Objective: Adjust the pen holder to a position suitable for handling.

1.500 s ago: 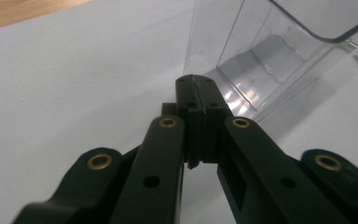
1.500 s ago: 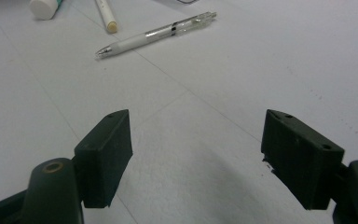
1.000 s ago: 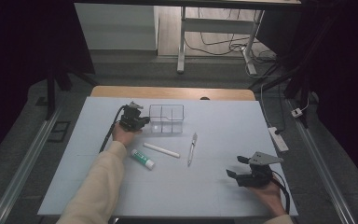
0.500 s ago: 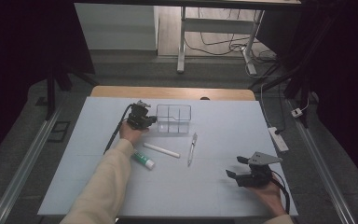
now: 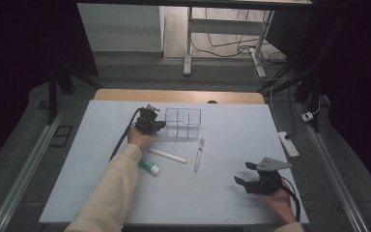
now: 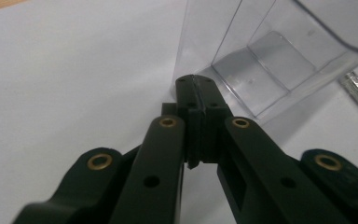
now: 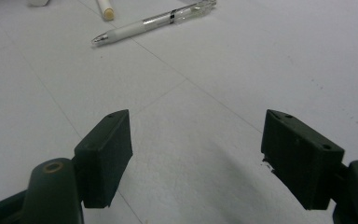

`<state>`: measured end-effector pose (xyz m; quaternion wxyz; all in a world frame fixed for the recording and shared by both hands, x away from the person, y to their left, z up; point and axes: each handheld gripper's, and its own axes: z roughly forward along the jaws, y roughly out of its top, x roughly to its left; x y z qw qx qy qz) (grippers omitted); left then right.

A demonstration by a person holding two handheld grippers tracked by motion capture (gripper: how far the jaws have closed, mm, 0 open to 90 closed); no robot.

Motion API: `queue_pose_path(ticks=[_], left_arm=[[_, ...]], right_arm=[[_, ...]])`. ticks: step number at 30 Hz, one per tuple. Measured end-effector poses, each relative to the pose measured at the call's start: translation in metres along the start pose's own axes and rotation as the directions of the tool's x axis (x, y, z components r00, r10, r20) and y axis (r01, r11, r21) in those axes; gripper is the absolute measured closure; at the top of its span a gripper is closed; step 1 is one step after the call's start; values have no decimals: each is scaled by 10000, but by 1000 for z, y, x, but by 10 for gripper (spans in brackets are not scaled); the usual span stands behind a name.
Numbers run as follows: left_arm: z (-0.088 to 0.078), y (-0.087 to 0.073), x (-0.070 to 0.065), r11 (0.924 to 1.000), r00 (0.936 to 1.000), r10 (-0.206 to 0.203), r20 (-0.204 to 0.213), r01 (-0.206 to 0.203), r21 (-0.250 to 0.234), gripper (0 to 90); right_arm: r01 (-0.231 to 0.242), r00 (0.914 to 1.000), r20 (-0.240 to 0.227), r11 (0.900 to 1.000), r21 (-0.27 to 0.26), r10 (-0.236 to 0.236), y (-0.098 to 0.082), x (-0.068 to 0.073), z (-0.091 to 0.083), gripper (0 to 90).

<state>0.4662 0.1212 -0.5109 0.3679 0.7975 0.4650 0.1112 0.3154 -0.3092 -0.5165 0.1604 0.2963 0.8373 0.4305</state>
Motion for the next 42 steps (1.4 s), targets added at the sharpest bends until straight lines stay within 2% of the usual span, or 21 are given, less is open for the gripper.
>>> queue_pose_path(ticks=[5,8,11,24,26,28,30,33,38,42], left_arm=[[-1,0,0,9999,9999,117,73,-117,-6,888],[-7,-1,0,9987,9986,511,-160,-512,-72,888],[-19,-4,0,9972,9976,693,-55,-694,-287,888],[-69,-28,0,9924,9968,803,17,-798,-935,857],[-76,-33,-1,9919,9969,778,103,-763,-1020,811],[-82,-38,-3,9905,9962,847,186,-821,-1100,714],[-89,-44,-6,9883,9950,1001,56,-988,-1162,607],[-99,-54,-10,9871,9938,1102,128,-1080,-1183,511],[-117,-72,-16,9851,9929,1178,153,-1149,-1278,441],[-128,-91,-22,9821,9893,1458,-20,-1450,-1202,408]], right_arm=[[-6,10000,23,10000,17,6,0,0,0,238],[25,10000,54,9999,119,-25,0,0,-2,237],[27,9999,104,10000,89,-28,0,0,-2,237],[30,10000,20,10000,4,-30,0,0,-2,238],[11,10000,16,9999,-120,-10,0,0,-2,238],[36,10000,25,9999,-94,-36,0,0,-2,238],[32,10000,26,10000,-84,-32,0,0,-2,237],[43,10000,47,10000,-72,-43,0,0,-3,237],[66,9999,82,9999,-134,-65,0,0,-3,237],[69,9999,89,9999,-144,-67,0,1,-3,238]])
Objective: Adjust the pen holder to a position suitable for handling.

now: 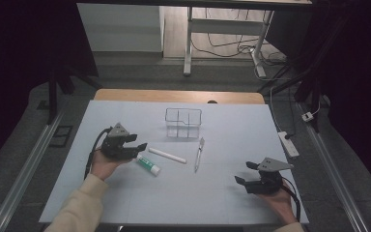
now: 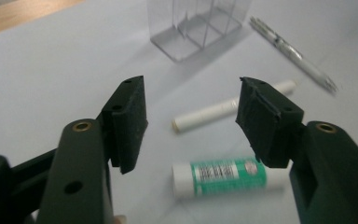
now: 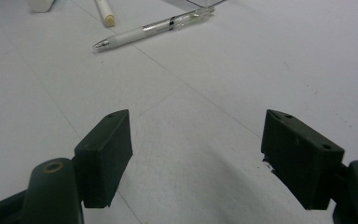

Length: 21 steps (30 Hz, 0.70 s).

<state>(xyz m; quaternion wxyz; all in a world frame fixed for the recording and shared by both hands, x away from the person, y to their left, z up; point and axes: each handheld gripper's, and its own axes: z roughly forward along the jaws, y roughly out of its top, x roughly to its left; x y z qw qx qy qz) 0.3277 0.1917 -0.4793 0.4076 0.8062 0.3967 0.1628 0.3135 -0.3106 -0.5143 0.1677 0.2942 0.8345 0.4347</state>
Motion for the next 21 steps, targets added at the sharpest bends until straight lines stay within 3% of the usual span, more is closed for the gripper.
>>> queue_pose_path(ticks=[6,21], left_arm=[[-12,-26,-6,9998,9999,-117,18,116,158,393],[-30,-64,-12,9990,9998,-65,-204,74,436,378]], right_arm=[[24,10000,8,10000,22,-24,0,0,1,238],[58,9999,135,10000,-67,-58,-1,1,3,232]])
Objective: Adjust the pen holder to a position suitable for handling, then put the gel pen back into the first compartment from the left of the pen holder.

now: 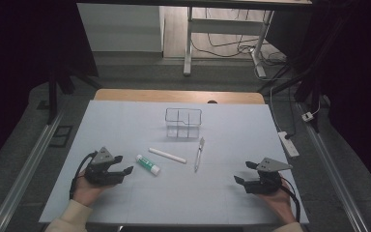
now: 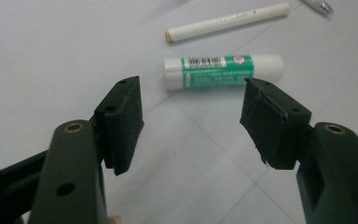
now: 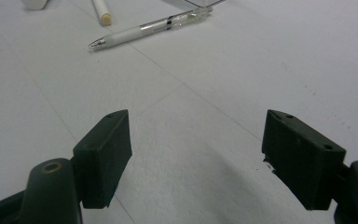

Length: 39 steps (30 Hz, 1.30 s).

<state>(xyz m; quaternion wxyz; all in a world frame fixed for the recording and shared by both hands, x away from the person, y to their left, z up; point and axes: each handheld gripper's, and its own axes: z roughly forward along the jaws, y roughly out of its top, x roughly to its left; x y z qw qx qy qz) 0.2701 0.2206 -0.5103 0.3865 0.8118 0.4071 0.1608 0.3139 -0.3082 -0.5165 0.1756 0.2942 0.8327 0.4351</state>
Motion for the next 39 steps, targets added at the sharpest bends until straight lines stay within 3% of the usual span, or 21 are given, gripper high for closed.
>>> queue_pose_path(ticks=[8,12,24,31,39], left_arm=[[-12,-7,-5,9993,9997,229,48,-228,-295,363],[-12,-7,-3,9991,9996,242,158,-237,-349,359],[-13,-11,-4,9992,9996,265,-16,-266,-306,355],[-15,-10,-4,9987,9996,270,-46,-272,-432,353],[-17,-12,-7,9983,9994,335,26,-334,-468,348]], right_arm=[[-35,10000,-2,9998,-215,35,2,2,0,236],[19,10000,38,9998,-207,-18,5,4,0,237],[175,9998,-20,9998,29,-174,12,10,4,253],[93,9999,60,9996,-267,-92,19,15,4,258],[-85,10000,-31,9998,-183,84,28,19,11,263]])
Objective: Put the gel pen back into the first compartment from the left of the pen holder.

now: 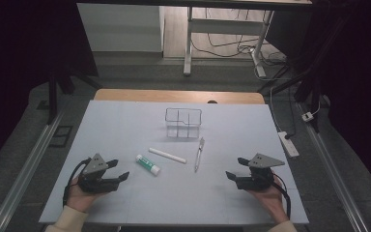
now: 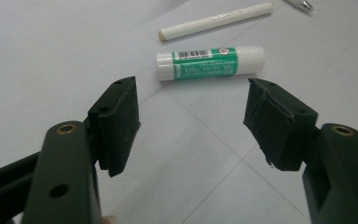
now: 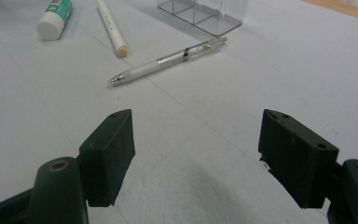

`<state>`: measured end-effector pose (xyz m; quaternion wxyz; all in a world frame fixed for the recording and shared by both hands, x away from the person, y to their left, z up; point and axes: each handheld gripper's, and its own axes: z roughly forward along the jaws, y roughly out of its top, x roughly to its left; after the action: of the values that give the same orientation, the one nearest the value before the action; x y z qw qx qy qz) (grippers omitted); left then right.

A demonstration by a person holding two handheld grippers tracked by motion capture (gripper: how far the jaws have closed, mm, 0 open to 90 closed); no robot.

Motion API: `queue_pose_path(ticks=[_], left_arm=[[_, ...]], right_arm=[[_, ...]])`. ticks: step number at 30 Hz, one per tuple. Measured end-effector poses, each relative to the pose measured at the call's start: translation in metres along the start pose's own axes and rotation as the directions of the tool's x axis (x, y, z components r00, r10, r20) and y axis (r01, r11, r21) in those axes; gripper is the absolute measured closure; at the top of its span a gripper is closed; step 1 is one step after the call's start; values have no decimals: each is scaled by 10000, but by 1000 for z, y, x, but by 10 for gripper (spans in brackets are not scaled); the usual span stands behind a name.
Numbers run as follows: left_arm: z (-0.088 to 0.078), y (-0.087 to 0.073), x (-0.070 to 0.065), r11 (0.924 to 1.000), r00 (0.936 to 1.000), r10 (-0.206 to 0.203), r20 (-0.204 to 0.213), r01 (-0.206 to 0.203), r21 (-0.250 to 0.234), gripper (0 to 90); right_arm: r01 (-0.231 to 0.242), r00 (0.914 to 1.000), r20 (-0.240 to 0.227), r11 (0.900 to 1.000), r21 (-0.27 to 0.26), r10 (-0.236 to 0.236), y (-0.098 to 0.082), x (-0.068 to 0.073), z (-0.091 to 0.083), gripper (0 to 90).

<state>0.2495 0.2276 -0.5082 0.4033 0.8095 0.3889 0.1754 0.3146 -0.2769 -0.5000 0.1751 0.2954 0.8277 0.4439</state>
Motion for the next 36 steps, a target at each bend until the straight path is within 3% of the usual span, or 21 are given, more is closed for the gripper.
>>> queue_pose_path(ticks=[5,13,20,25,36], left_arm=[[-2,-1,0,9999,9999,-118,41,118,-59,347],[-3,0,3,9998,10000,-69,54,70,-166,345],[-5,-2,4,9997,9999,-137,-25,136,-183,345],[-3,0,0,9999,10000,33,-4,-33,-108,345],[3,-1,-2,9996,9995,292,109,-293,61,345]], right_arm=[[-178,9998,-50,9998,26,178,6,2,5,273],[-576,9977,368,9981,194,569,16,3,12,289],[-475,9973,597,9970,607,439,33,10,24,289],[-269,9973,709,9941,1048,195,47,15,34,289],[-550,9949,947,9710,2327,336,70,23,62,305]])
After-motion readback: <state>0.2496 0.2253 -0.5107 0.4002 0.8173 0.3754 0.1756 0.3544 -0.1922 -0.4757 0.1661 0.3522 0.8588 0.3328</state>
